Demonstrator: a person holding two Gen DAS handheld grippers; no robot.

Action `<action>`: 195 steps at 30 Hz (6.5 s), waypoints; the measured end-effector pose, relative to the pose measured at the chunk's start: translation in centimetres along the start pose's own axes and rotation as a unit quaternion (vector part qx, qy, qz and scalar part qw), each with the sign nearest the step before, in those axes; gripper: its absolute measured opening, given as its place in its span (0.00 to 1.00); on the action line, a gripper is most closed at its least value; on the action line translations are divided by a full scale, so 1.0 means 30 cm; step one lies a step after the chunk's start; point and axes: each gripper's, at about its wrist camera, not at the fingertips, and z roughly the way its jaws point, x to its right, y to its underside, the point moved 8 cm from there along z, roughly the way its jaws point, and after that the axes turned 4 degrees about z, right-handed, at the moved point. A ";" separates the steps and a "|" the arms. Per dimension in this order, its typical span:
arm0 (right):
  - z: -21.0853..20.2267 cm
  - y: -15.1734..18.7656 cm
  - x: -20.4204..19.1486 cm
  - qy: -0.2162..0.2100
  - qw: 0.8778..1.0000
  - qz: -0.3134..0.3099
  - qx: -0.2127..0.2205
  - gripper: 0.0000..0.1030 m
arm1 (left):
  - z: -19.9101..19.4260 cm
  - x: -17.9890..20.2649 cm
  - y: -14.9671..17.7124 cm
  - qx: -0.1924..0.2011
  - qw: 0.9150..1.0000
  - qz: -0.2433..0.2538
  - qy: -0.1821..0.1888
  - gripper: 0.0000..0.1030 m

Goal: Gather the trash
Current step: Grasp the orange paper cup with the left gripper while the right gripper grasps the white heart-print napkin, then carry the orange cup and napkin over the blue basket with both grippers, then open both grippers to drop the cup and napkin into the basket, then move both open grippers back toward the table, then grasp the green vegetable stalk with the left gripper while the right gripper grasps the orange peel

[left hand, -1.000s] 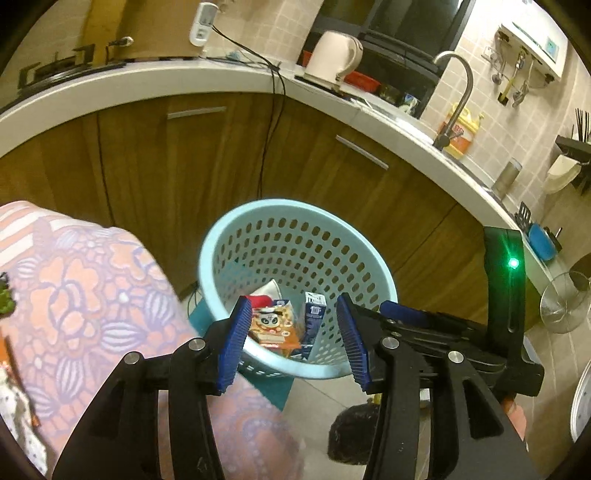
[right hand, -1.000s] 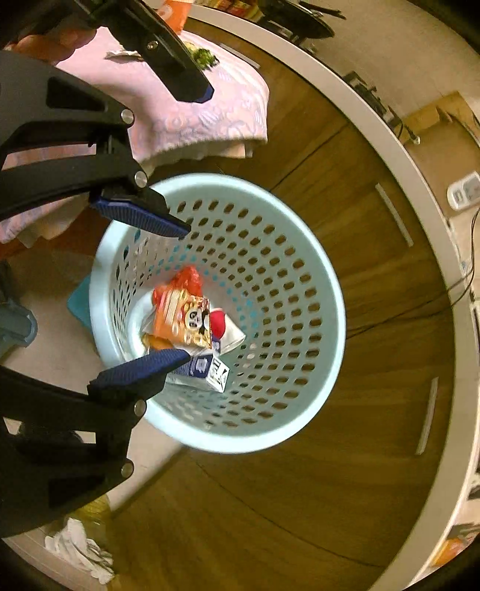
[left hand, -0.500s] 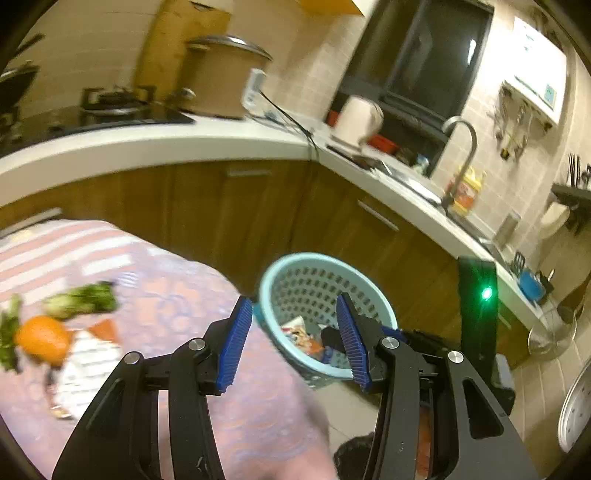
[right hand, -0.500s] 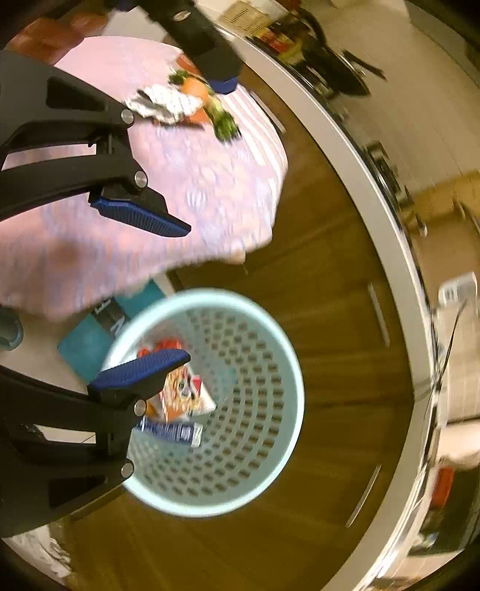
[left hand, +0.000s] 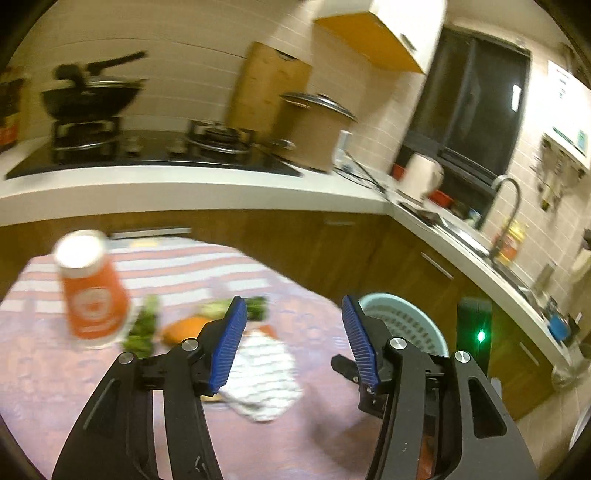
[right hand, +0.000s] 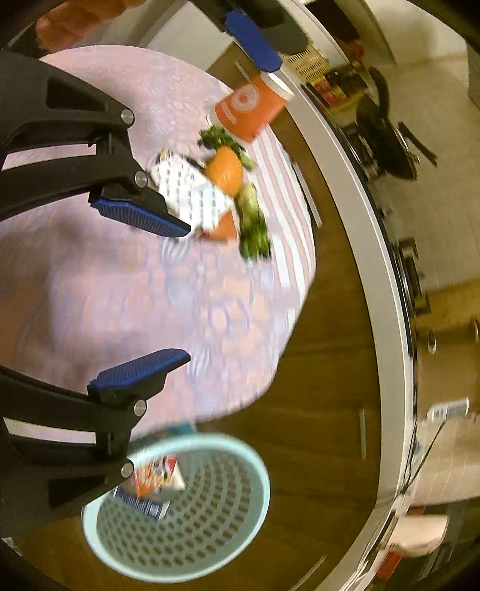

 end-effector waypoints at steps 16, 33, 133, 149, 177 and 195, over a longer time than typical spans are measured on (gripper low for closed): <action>0.114 0.046 -0.120 -0.013 0.999 -0.032 -0.024 0.58 | -0.073 -0.474 0.007 0.004 0.989 -0.039 -0.141 0.71; 0.134 0.053 -0.120 -0.028 0.999 -0.024 -0.038 0.65 | 0.186 -0.612 0.078 -0.058 0.988 -0.039 -0.139 0.70; -0.291 0.039 0.951 0.176 0.969 0.166 0.052 0.32 | 0.746 0.660 0.240 -0.174 0.973 0.094 0.121 0.77; -0.315 -0.053 0.707 0.143 0.981 0.109 0.075 0.42 | 0.536 0.512 0.151 -0.116 0.985 0.061 0.111 0.77; 0.019 -0.145 -0.268 -0.050 0.995 -0.088 0.004 0.42 | 0.103 -0.473 0.081 -0.092 0.990 -0.066 -0.086 0.63; 0.248 -0.112 -0.374 -0.085 0.989 -0.104 -0.066 0.43 | 0.275 -0.518 0.183 -0.142 0.983 -0.026 -0.118 0.34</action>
